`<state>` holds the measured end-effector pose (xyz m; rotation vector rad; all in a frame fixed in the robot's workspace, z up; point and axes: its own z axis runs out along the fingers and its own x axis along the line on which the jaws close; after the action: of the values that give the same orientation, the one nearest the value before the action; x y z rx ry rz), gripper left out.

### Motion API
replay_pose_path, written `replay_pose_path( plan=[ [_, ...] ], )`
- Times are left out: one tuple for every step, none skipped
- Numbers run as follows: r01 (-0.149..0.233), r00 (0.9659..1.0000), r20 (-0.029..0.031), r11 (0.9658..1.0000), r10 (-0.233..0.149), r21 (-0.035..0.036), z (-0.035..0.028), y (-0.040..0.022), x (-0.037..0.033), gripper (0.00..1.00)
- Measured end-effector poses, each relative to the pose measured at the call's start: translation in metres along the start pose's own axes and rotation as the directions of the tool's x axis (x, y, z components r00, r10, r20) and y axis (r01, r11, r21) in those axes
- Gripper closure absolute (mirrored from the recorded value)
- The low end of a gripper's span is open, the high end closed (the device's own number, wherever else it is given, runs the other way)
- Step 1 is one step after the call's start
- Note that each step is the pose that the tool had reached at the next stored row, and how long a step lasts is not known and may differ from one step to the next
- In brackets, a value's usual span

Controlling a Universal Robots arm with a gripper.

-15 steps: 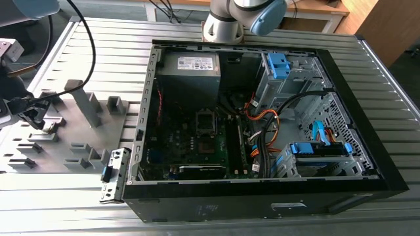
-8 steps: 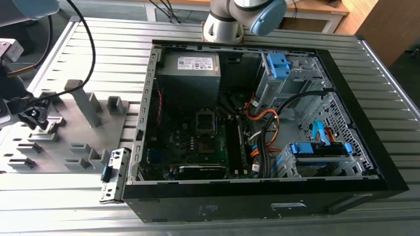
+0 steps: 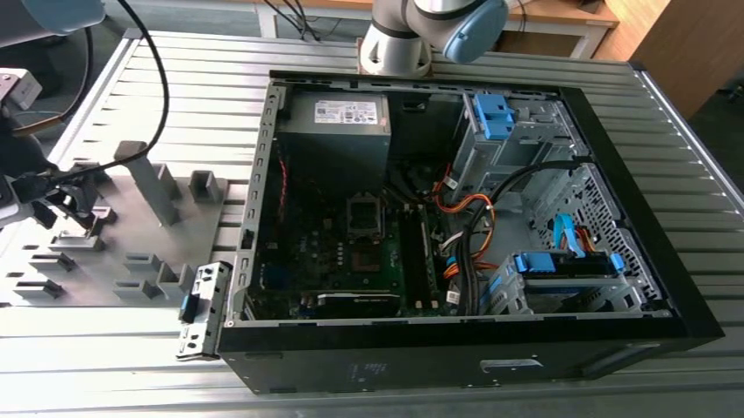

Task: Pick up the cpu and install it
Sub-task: 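Pick up the cpu and move it towards the insertion slot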

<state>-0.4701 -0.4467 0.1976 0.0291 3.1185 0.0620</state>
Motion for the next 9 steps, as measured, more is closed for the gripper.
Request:
replay_pose_path(
  plan=[
    [0.0,1.0,-0.0002,1.0,0.0,0.0002,0.001,0.0,0.0,0.47],
    [0.0,1.0,-0.0004,1.0,0.0,0.0003,0.0019,0.0,-0.0001,0.47],
    [0.0,1.0,-0.0009,1.0,0.0,0.0004,0.0028,0.0,-0.0003,0.47],
    [0.0,1.0,-0.0016,1.0,0.0,0.0007,0.0036,0.0,-0.0008,0.47],
    [0.0,1.0,-0.0024,1.0,0.0,0.0011,0.0043,0.0,-0.0016,0.47],
    [0.0,1.0,-0.0031,1.0,0.0,0.0015,0.0049,0.0001,-0.0022,0.47],
    [0.0,1.0,-0.0033,1.0,0.0,0.0019,0.0052,0.0002,-0.0024,0.47],
    [0.0,1.0,-0.0033,1.0,0.0,0.0019,0.0052,0.0001,-0.0024,0.47],
    [0.0,1.0,-0.0033,1.0,0.0,0.002,0.0052,0.0001,-0.0025,0.47]
  ],
)
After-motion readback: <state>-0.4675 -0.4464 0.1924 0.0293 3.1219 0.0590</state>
